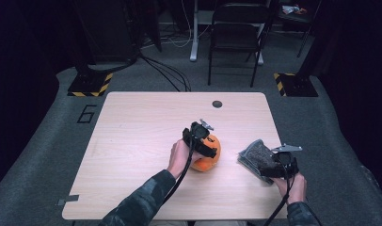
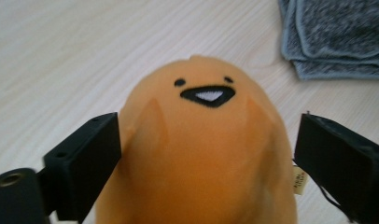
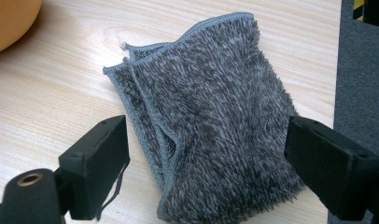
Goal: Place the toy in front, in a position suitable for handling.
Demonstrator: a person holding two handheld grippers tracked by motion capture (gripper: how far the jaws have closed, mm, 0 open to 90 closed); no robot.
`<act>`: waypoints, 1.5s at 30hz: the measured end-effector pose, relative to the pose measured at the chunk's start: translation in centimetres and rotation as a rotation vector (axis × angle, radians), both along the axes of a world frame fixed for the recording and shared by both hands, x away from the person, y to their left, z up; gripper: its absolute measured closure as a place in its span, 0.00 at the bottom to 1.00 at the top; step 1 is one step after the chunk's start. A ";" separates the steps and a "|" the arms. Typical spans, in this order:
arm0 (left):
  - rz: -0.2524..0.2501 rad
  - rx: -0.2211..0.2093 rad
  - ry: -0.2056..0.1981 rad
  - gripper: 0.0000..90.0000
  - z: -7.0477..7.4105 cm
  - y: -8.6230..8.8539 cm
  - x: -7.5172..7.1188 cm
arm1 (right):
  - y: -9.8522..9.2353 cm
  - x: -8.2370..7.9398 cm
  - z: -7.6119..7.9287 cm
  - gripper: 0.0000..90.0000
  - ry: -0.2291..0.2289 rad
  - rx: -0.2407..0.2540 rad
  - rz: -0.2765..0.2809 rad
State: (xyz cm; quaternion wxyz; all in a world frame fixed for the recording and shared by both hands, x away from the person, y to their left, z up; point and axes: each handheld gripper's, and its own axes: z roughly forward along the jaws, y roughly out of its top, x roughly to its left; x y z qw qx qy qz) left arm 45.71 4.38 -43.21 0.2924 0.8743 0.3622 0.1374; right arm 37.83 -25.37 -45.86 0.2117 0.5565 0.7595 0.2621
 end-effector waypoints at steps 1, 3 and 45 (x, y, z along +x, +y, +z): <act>0.014 0.005 -0.012 0.15 -0.5 0.0 0.1 | -0.1 0.0 0.0 0.14 -0.003 -0.004 0.007; 0.012 -0.003 -0.012 0.21 -1.1 0.4 0.1 | 0.0 0.0 0.0 0.14 0.000 0.001 -0.001; -0.603 0.060 -0.133 0.40 -0.1 1.2 2.1 | -0.2 0.1 -0.3 0.14 0.007 -0.002 0.003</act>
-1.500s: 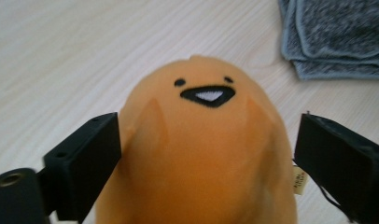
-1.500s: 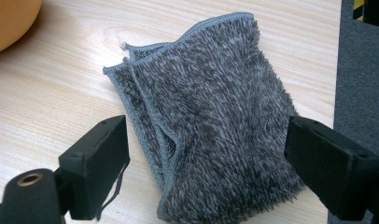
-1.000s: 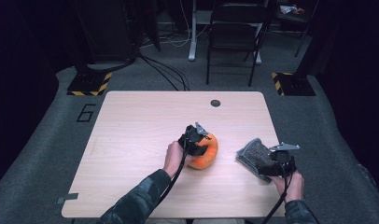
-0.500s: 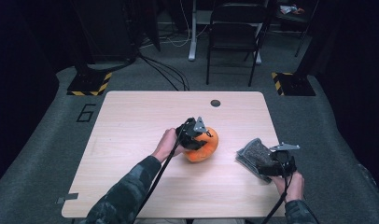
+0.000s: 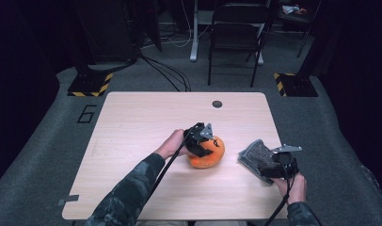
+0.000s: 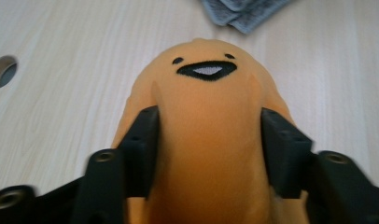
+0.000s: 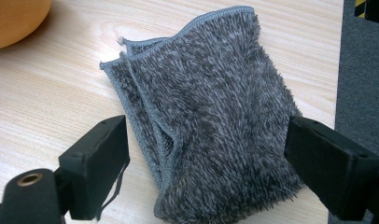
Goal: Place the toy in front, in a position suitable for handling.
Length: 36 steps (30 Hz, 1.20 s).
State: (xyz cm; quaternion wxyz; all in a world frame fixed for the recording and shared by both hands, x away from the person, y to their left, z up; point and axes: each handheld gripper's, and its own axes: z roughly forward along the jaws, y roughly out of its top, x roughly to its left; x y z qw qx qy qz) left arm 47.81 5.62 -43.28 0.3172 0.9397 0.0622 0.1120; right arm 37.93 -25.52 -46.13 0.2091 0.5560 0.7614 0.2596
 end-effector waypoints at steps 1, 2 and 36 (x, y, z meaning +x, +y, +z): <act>0.020 -0.021 0.000 0.35 0.1 0.1 -0.1 | 0.0 0.0 0.0 0.14 0.000 -0.004 0.000; 0.049 -0.042 -0.004 0.26 0.4 0.2 -0.2 | 0.0 0.0 0.0 0.14 0.003 -0.001 -0.002; 0.218 -0.155 0.024 0.73 1.0 1.4 -1.0 | 0.0 0.2 -0.2 0.14 0.001 -0.009 0.002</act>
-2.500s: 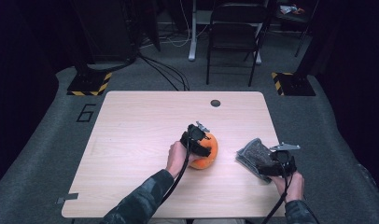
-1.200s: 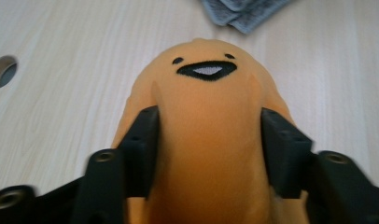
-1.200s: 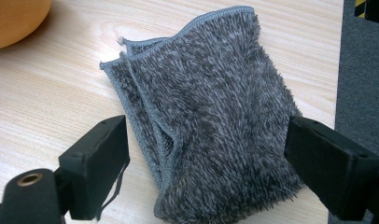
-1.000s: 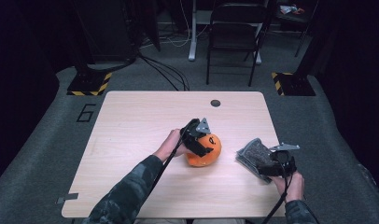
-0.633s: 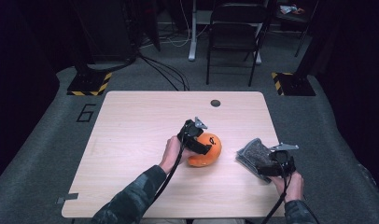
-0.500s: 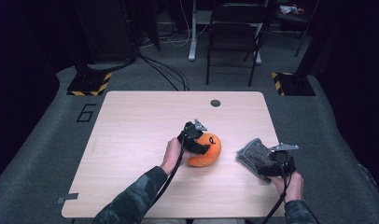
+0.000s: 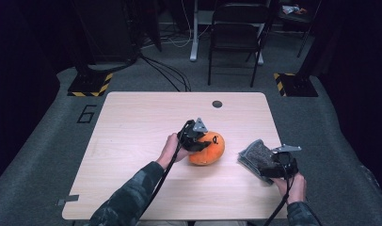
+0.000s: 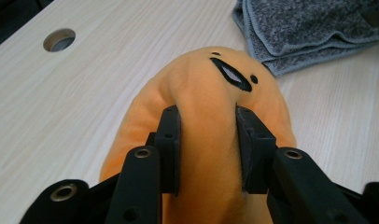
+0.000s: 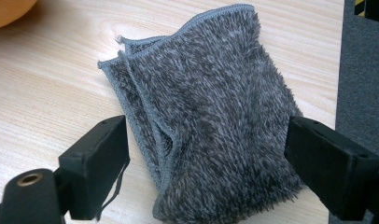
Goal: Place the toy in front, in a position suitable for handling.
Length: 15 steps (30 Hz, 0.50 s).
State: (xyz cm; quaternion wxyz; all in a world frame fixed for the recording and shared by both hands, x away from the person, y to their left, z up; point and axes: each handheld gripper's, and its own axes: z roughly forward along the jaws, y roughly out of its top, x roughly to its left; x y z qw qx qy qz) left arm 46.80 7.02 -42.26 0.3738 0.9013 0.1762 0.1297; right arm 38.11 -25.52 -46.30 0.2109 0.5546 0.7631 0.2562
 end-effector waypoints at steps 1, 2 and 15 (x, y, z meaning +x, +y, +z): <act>-0.027 0.013 -0.013 0.72 0.1 -0.1 0.0 | 0.0 0.0 0.0 0.14 0.000 -0.001 0.000; -0.040 0.023 -0.024 0.71 0.1 -0.2 0.0 | 0.1 0.0 0.0 0.14 0.003 0.003 -0.005; -0.029 -0.056 0.013 0.29 -0.9 0.3 0.6 | 0.2 -0.1 -0.1 0.14 0.008 -0.003 0.003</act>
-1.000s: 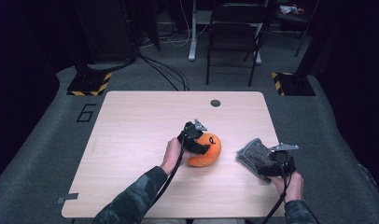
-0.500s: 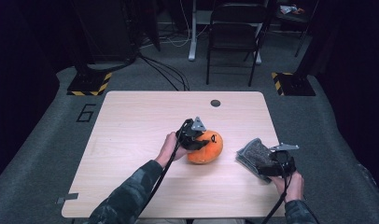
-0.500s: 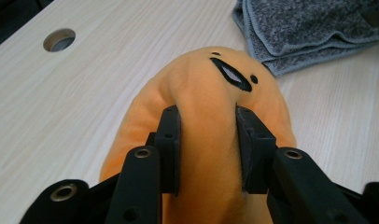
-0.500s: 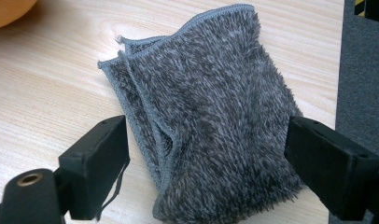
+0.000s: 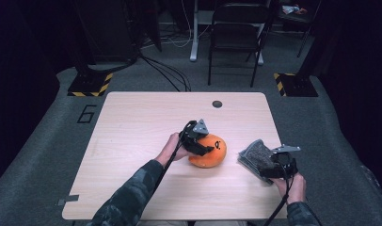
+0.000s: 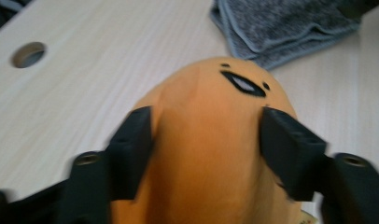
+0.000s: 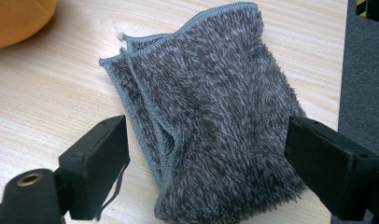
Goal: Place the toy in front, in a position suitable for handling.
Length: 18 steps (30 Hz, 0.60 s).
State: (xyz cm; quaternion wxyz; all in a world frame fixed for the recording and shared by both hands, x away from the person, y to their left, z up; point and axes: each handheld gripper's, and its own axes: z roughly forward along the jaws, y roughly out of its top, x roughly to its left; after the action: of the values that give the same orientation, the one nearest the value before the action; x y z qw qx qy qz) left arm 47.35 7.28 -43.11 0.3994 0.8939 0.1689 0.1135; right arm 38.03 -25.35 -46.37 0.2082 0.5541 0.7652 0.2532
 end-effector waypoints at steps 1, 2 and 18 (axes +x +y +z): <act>0.018 -0.021 0.000 0.24 0.2 0.2 -0.1 | 0.0 0.0 0.0 0.14 -0.002 -0.001 0.002; 0.034 -0.043 0.000 0.20 0.4 0.5 -0.3 | 0.0 0.0 0.0 0.14 -0.003 -0.001 0.002; 0.249 -0.121 0.018 0.16 -0.5 5.2 -4.6 | -0.7 -0.6 0.0 0.14 -0.009 0.006 -0.019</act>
State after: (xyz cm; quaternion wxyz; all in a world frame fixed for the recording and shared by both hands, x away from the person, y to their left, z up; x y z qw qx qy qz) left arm 42.76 12.51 -43.66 0.4339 0.8413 0.2884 0.1438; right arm 37.47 -26.08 -46.41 0.2124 0.5611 0.7580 0.2559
